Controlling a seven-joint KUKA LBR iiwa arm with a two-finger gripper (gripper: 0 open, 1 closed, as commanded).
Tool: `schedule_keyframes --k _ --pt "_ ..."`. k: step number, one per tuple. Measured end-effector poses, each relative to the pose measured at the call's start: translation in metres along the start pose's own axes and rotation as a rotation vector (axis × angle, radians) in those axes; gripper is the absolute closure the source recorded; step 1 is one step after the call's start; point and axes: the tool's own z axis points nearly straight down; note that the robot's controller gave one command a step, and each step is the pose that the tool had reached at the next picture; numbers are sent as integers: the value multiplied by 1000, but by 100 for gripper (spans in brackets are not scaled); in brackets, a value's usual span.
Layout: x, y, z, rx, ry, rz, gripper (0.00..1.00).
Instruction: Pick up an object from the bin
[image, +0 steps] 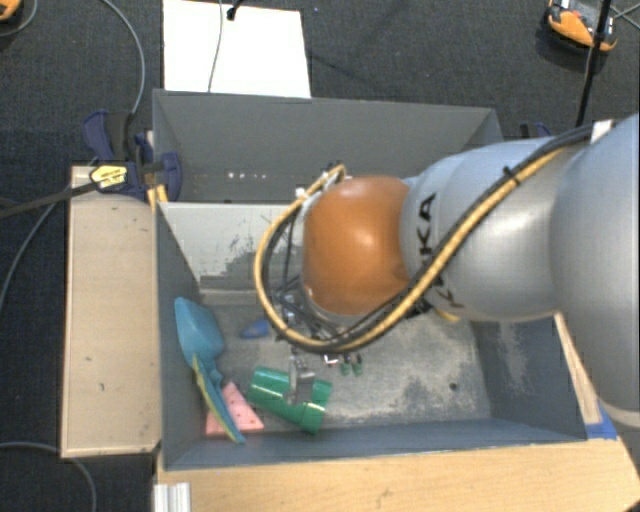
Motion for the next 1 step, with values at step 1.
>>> schedule_keyframes --k 1 --pt "-6 1 40 1 8 -161 0"
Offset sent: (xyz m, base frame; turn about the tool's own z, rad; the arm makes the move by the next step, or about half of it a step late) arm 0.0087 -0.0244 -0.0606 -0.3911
